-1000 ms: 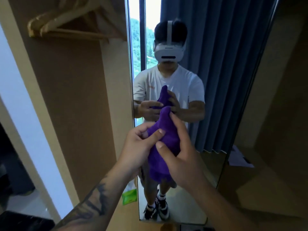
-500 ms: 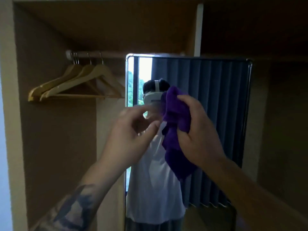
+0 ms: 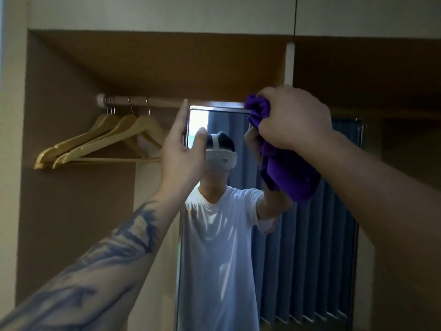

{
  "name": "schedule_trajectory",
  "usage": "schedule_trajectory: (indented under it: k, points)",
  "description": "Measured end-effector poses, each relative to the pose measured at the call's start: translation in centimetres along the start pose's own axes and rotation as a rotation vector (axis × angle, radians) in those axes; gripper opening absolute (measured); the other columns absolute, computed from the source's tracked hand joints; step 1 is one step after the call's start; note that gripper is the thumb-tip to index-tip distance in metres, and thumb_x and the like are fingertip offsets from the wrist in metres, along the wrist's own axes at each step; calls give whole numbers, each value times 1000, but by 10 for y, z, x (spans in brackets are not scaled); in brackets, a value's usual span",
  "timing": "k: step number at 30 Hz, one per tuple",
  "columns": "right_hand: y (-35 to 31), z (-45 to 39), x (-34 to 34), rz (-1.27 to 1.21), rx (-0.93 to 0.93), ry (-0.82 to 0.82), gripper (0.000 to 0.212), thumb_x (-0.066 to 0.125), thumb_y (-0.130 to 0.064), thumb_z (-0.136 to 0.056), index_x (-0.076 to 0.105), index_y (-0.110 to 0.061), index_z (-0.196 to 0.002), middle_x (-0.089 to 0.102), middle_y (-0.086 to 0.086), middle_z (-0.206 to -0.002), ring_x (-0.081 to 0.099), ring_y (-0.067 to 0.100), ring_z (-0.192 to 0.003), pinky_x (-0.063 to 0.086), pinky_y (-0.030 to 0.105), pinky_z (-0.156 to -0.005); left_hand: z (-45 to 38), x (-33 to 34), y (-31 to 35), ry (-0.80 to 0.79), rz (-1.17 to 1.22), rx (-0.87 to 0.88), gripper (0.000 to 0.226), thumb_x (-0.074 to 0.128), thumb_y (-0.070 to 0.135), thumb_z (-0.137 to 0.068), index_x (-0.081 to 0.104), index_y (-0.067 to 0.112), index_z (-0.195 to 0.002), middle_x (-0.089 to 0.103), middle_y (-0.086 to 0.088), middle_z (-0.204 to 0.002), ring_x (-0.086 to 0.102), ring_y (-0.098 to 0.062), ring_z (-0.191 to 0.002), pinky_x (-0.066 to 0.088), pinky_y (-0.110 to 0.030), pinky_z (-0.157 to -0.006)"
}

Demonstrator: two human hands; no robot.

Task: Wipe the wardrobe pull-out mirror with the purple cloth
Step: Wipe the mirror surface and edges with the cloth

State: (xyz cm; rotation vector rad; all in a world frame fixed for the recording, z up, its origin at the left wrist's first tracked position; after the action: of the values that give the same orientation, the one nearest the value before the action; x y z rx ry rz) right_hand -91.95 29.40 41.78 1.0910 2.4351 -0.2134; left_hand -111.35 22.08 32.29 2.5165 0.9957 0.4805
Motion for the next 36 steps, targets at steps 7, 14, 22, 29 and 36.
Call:
schedule_trajectory:
  k: [7,14,22,29,36]
  points:
    - [-73,-10,15,34,-194,-20,53,67,-30,-82,56,-32,-133,58,1,-122,52,32,-110,39,42,-70,7,-4,-6,47,121,-47,58,50,18,-104,41,33,-160,53,4,-158,52,-21,-144,42,-53,-120]
    - [-28,2,9,-42,-149,20,63,68,-32,-88,45,-42,-145,55,-1,-137,56,30,-118,45,45,-79,13,-8,-6,99,190,-76,48,47,8,-111,49,27,-155,61,4,-150,59,-15,-136,49,-47,-115]
    - [13,15,1,101,133,96,46,64,-24,-91,53,-25,-135,54,9,-131,54,37,-116,50,50,-84,19,-13,-6,196,184,-91,39,54,8,-108,62,24,-142,69,5,-137,64,-11,-128,54,-41,-109]
    - [-101,3,18,7,-215,90,73,70,-26,-88,40,-33,-154,47,1,-150,45,38,-132,45,46,-85,22,-14,-3,154,174,-73,35,53,13,-104,62,32,-132,72,11,-127,68,-7,-120,58,-36,-103]
    - [-10,14,8,-10,-44,71,70,66,-25,-91,38,-40,-153,45,-1,-152,48,35,-131,45,50,-91,21,-15,-7,194,150,-72,35,54,7,-107,63,27,-135,71,2,-129,70,-7,-116,60,-29,-94]
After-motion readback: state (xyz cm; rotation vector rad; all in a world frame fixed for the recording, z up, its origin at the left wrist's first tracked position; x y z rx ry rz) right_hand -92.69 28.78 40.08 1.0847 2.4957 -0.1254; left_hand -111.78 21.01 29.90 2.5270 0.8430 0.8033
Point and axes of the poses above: each hand's wrist, its own z-axis away from the middle knuckle, its own x-axis out of the palm, y = z × x, the point moved 9 cm from there along -z, towards the middle knuckle
